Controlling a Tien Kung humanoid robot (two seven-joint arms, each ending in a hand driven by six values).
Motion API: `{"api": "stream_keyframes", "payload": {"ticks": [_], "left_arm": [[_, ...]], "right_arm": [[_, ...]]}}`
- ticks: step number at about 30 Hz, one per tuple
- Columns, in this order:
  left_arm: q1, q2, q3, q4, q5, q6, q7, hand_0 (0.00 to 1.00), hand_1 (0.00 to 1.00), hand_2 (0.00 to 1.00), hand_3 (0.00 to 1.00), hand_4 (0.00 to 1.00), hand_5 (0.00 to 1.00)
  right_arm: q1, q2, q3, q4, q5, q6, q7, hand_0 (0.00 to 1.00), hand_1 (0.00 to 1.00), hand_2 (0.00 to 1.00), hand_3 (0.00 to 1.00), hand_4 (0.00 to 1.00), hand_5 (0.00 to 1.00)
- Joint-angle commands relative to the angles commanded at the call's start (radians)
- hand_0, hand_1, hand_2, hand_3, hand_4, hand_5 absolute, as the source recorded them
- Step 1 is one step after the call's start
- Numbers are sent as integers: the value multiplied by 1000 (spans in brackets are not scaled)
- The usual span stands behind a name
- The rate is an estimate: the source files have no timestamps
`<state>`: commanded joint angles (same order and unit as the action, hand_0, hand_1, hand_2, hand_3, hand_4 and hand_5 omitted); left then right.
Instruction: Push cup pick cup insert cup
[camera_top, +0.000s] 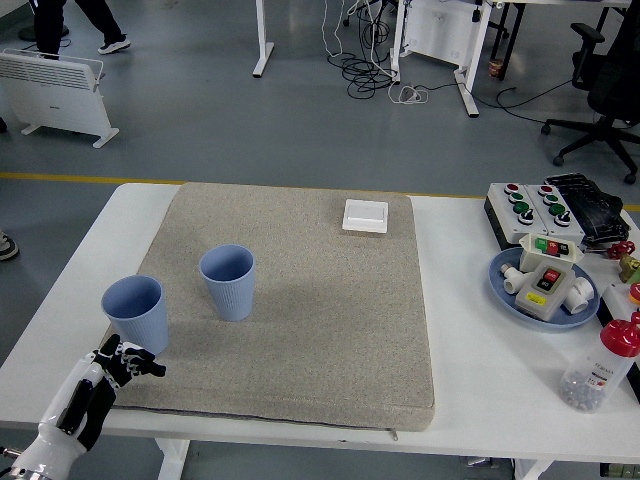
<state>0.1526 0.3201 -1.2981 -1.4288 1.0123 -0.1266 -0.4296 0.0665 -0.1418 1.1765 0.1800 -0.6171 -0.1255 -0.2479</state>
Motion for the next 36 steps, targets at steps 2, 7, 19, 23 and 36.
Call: {"api": "stream_keyframes", "payload": {"ticks": [2,7,19,23,36], "left_arm": [[-14,-1,0,14,11,0,25,582,489,473,450,636,998],[-31,9,-2,40,27,2,46,599,496,477,456,638,998],[-84,26,10,100,84,3,67,630,504,480,459,637,998],[-104,34,14,116,90,3,70,639,504,481,462,636,998],[-137,58,24,179,125,-4,69,654,506,483,464,638,998]], "right_arm": [[-1,0,-1,0,0,0,0,724,646,647,578,127,471],[-2,0,-1,0,5,0,0,724,646,647,578,127,473],[-6,3,2,0,0,-1,-2,724,646,647,577,127,473],[-7,4,1,0,0,-1,-2,724,646,647,578,127,472],[-6,7,3,0,3,-2,0,724,646,648,577,127,472]]}}
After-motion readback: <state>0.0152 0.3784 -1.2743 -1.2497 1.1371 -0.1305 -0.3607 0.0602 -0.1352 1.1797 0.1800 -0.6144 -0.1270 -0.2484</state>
